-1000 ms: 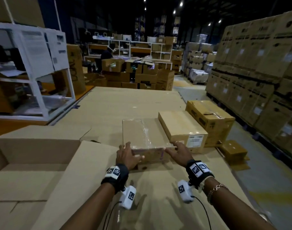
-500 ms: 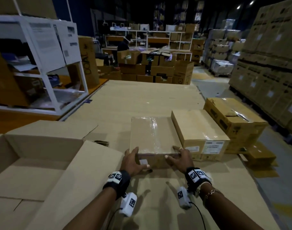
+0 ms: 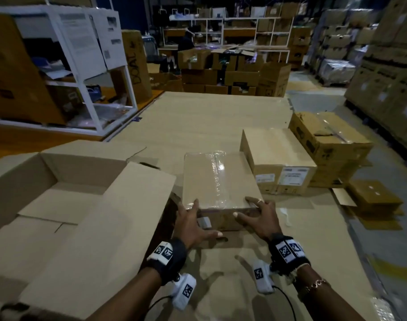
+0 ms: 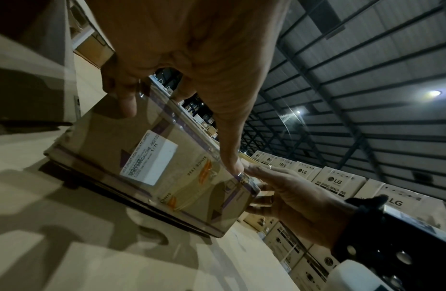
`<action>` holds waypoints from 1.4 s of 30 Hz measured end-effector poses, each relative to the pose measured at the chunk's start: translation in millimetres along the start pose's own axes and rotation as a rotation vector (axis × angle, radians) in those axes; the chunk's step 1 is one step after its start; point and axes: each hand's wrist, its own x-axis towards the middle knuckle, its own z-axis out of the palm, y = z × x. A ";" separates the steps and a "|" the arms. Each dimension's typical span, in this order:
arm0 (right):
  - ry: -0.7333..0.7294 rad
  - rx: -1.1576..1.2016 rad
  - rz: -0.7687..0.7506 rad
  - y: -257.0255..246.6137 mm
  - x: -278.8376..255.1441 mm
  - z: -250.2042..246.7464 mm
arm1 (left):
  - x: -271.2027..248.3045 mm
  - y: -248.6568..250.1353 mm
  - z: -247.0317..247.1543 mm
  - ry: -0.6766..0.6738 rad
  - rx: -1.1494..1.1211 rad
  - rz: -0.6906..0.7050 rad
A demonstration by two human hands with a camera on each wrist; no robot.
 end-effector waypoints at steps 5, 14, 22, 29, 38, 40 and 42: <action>0.001 -0.017 -0.032 13.6 -62.6 -12.4 | -68.8 -5.8 19.6 0.044 -0.020 -0.011; 0.030 -0.005 -0.043 25.9 -176.0 -28.3 | -173.0 -10.7 34.6 0.086 0.016 0.000; 0.106 -0.017 -0.015 46.5 -249.2 -48.4 | -233.0 -2.1 37.8 0.033 -0.031 0.095; 0.118 -0.054 0.016 44.5 -266.4 -58.6 | -235.9 -5.8 27.6 0.033 0.011 0.170; 0.096 -0.214 0.138 16.2 -222.7 -72.8 | -181.1 -7.7 0.7 0.015 0.125 0.279; 0.039 -0.253 0.197 13.4 -208.2 -75.0 | -167.1 -7.8 0.2 -0.027 0.138 0.267; -0.039 -0.266 0.219 14.7 -193.2 -79.5 | -154.6 -7.2 -2.5 -0.090 0.128 0.257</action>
